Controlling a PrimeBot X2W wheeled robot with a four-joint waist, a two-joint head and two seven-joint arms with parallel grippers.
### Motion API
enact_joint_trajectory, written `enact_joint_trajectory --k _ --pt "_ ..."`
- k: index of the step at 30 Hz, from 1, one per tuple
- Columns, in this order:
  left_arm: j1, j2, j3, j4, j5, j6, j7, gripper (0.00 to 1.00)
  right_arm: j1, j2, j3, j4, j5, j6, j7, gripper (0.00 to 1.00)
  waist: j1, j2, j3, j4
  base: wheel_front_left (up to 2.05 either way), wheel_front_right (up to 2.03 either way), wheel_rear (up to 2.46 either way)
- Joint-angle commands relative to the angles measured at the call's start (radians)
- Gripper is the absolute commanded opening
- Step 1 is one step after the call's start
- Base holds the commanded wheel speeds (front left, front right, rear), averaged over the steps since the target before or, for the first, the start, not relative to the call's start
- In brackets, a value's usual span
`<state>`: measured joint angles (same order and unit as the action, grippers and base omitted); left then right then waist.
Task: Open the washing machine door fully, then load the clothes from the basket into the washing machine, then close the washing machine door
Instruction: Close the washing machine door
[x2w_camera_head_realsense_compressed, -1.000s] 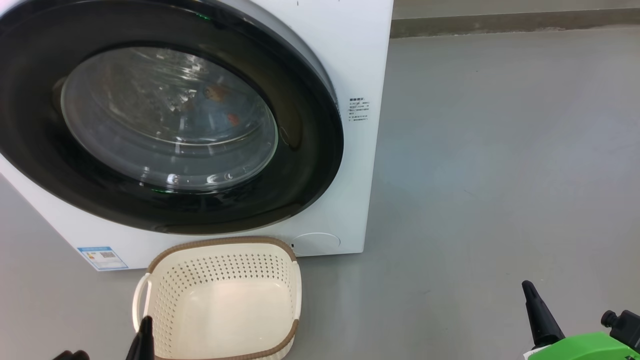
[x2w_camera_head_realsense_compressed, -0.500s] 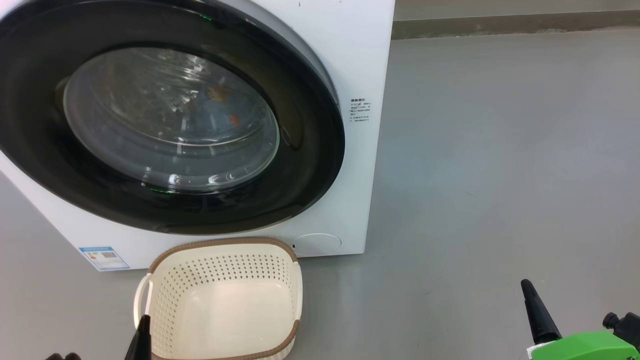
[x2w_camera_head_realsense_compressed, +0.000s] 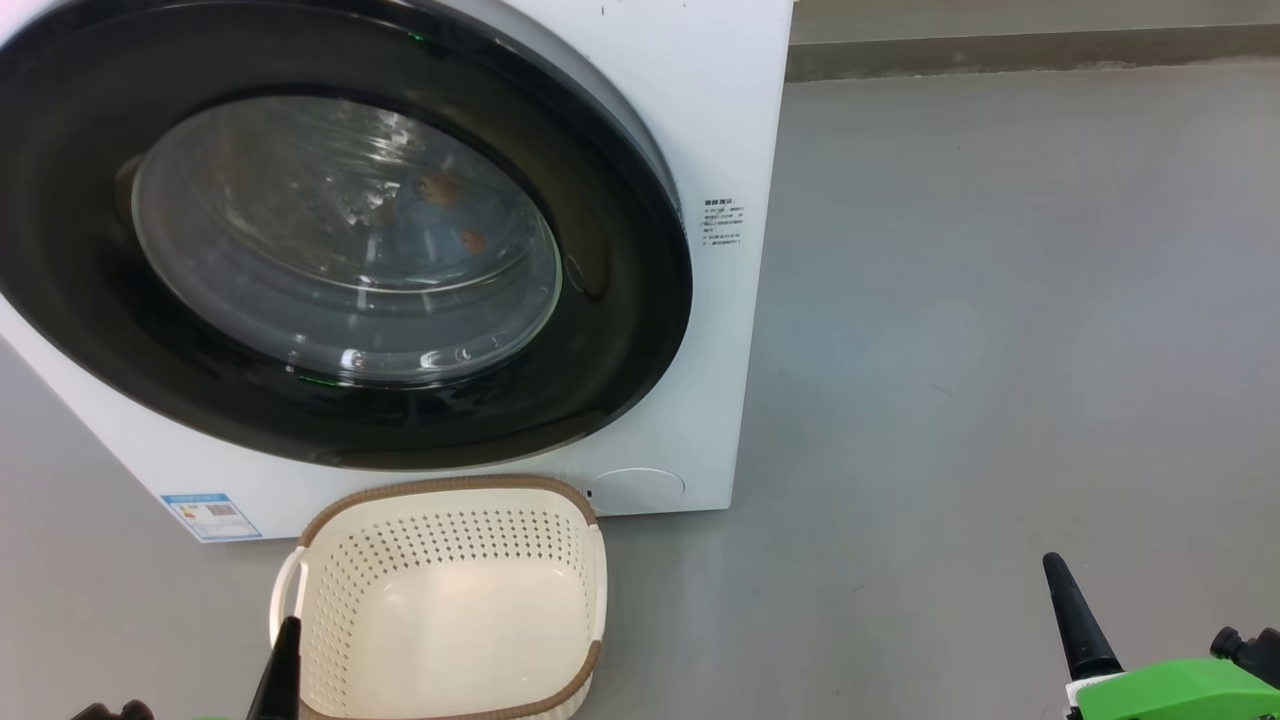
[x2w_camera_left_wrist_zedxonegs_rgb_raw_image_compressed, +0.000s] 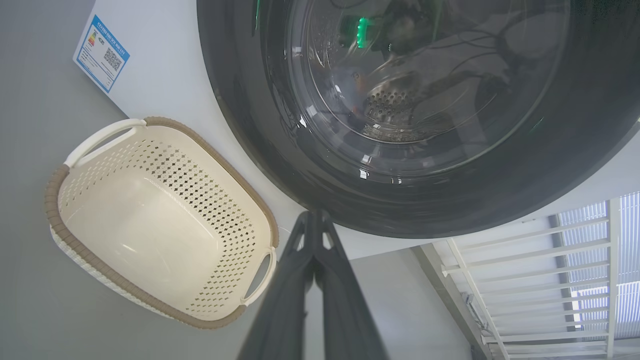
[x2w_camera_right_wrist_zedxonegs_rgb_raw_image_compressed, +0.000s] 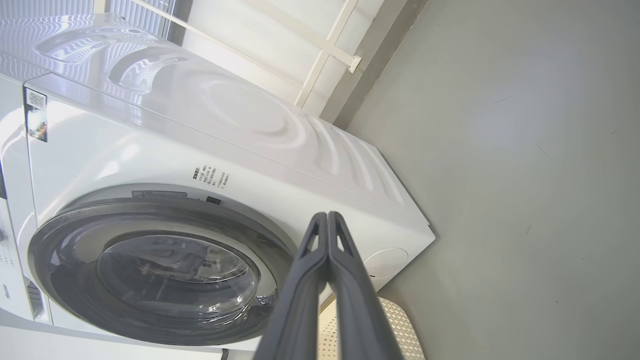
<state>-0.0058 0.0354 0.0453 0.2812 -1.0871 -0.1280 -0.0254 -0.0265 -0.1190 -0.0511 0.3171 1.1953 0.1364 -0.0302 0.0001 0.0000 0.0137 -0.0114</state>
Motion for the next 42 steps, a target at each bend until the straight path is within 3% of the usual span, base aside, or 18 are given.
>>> enact_joint_trajectory --k 1,42 --pt "-0.049 0.012 0.028 -0.028 -0.031 -0.002 0.007 0.00 -0.051 -0.001 0.001 -0.031 0.026 -0.004 0.009 0.00 0.0000 0.0000 0.000 0.000 0.00 0.00 0.00" --pt "-0.096 0.015 0.064 -0.035 -0.465 -0.003 0.124 0.00 -0.078 0.060 -0.055 -0.068 0.369 -0.005 0.127 0.00 0.0000 0.0000 -0.009 0.010 0.00 0.00 0.00"
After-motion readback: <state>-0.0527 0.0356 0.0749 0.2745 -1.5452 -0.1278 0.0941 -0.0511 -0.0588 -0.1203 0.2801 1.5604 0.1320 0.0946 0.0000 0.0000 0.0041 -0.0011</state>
